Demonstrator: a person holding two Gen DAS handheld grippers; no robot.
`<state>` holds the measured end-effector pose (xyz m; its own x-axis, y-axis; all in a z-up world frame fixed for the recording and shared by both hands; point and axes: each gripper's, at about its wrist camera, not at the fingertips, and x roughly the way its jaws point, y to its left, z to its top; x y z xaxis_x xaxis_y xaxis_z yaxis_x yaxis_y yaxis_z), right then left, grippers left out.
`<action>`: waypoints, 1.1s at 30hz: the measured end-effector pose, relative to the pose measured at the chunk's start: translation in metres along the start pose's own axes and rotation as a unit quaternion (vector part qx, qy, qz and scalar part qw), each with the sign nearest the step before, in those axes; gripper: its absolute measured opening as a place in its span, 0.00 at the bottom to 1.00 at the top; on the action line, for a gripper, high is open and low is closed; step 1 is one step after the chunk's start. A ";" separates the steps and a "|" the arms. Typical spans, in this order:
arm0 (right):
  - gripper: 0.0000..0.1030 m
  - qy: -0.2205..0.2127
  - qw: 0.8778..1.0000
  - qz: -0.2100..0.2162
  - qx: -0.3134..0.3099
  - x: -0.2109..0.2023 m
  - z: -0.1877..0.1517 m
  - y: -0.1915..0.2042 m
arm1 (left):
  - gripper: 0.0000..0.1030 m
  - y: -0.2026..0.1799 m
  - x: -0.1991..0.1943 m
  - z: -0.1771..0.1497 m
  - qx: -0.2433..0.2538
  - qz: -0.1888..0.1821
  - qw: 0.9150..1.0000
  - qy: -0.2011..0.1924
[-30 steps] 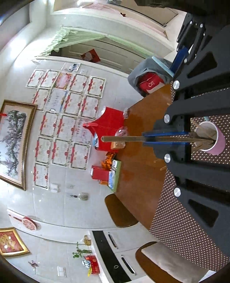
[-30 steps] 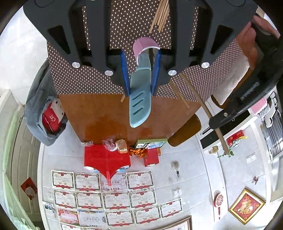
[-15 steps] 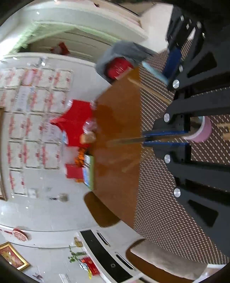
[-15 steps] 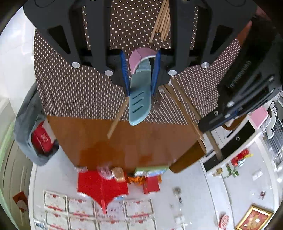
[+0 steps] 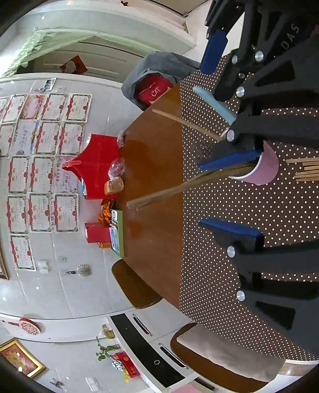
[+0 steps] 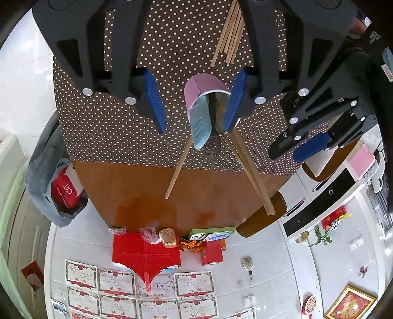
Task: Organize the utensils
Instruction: 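Withdraw both tools from the cup back toward the loose chopsticks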
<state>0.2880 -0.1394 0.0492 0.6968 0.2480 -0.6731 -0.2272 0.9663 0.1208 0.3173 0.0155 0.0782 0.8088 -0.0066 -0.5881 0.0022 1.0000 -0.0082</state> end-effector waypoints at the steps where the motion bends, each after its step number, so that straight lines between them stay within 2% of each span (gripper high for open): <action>1: 0.47 0.000 1.000 0.000 0.000 -0.002 -0.001 0.001 | 0.42 0.000 -0.004 -0.001 0.001 -0.001 1.000 -0.003; 11: 0.48 0.008 1.000 -0.001 0.008 -0.020 -0.018 0.005 | 0.47 0.004 -0.039 -0.014 0.002 0.000 1.000 -0.016; 16: 0.48 0.023 1.000 -0.003 0.008 -0.021 -0.033 0.006 | 0.57 0.009 -0.047 -0.030 0.001 0.004 1.000 -0.011; 23: 0.48 0.070 0.997 -0.003 0.011 -0.005 -0.060 0.007 | 0.64 0.018 -0.047 -0.064 0.008 0.010 1.000 0.018; 33: 0.48 0.162 0.987 0.001 0.024 0.045 -0.101 0.009 | 0.64 0.035 -0.028 -0.110 0.009 0.020 0.997 0.080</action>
<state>0.2491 -0.1260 -0.0536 0.4409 0.2229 -0.8694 -0.1900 0.9699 0.1522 0.2305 0.0497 0.0055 0.7039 0.0344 -0.7094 -0.0172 0.9994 0.0314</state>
